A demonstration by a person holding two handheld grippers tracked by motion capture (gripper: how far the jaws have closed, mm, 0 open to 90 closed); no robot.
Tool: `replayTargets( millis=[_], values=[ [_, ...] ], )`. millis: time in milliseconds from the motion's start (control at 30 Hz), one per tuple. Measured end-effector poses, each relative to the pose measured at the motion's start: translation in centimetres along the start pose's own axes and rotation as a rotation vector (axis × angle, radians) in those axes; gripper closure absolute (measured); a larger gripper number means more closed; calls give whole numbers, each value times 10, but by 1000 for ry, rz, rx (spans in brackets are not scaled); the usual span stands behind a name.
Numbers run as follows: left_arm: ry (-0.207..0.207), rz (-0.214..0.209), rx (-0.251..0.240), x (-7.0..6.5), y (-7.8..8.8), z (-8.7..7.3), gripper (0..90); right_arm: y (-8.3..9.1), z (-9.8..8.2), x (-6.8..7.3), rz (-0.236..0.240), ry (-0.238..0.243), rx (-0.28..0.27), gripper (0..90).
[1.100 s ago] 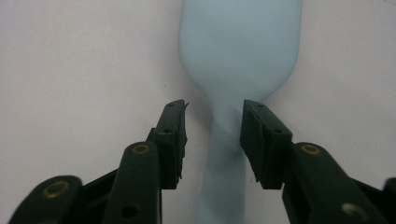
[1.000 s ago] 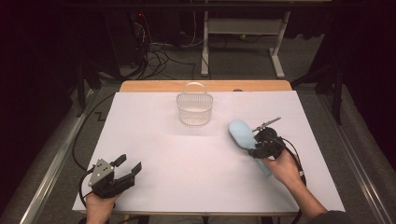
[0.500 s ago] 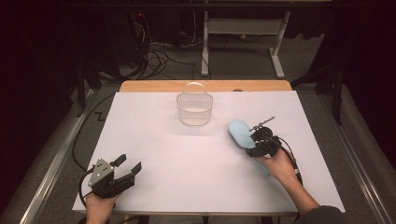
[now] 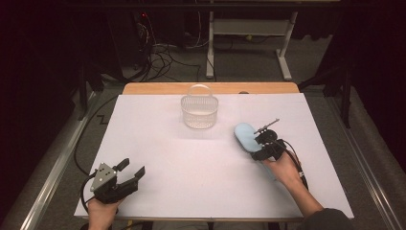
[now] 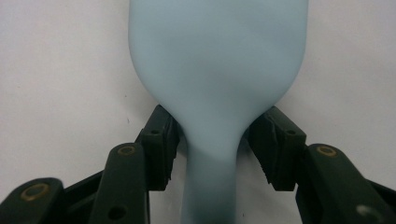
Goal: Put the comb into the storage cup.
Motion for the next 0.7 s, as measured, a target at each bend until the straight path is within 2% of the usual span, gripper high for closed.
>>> replayTargets(
  millis=[333,700],
  values=[
    [-2,-2,4,0,0,0,330,1,0,2,13,19,3,673],
    [1,-1,1,0,0,0,331,2,0,2,6,41,-9,702]
  ],
)
Point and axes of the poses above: each handheld gripper's, and its own axes: y roughly backward along the jaws, z roughly out of its top, x roughly to its left, the point moved 9 cm from there along -y, roughly forward along the jaws, and after that the axes turned 10 degrees about -x, right-handed, at the moved point
